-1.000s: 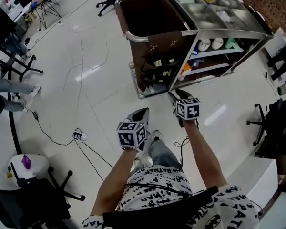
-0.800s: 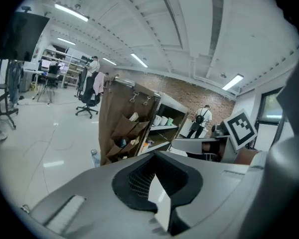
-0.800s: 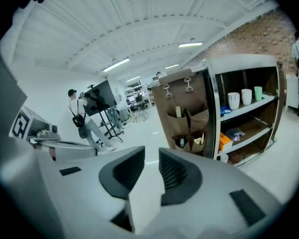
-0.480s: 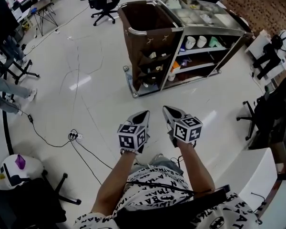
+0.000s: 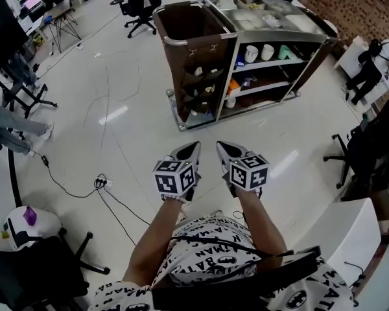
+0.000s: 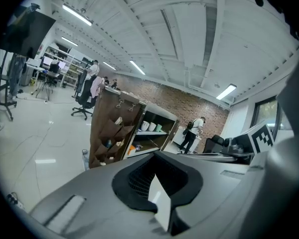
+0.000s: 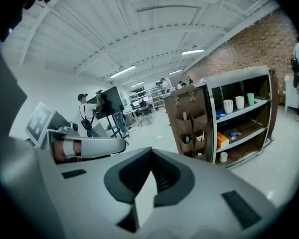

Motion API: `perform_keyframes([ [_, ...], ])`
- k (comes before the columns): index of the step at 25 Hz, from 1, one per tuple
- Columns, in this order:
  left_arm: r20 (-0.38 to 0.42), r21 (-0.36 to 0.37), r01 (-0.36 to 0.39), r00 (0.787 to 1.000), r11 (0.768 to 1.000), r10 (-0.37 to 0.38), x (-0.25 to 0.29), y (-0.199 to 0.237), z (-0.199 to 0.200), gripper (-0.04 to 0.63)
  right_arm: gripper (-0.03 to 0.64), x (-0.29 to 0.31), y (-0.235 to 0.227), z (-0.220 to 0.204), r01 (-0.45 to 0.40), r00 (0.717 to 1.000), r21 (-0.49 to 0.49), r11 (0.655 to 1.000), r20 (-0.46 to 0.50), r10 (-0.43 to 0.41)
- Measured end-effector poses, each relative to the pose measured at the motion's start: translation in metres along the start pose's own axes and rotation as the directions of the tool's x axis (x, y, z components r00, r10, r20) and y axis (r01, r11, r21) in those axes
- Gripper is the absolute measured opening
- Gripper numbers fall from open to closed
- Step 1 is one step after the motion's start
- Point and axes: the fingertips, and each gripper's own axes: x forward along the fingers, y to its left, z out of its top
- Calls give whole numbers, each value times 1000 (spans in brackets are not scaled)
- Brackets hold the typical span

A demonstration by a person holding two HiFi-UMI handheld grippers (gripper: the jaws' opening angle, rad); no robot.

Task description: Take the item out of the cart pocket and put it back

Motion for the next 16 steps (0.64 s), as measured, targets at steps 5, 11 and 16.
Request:
perform_keyframes([
  [5,32,17,-19,999,1000,18,-2,-6,5,2,0,-10,-14,-3,0,1000,28,1000,7,0],
  [11,43,6,-35,998,999,34,-1,-5,4,2,0,-9,-14,-10,-27,1000,52,998,-8,28],
  [16,37,3,-34,999,999,34,4,-8,1,2,0,-9,-16,-9,-29,999,35,999,-11,30],
])
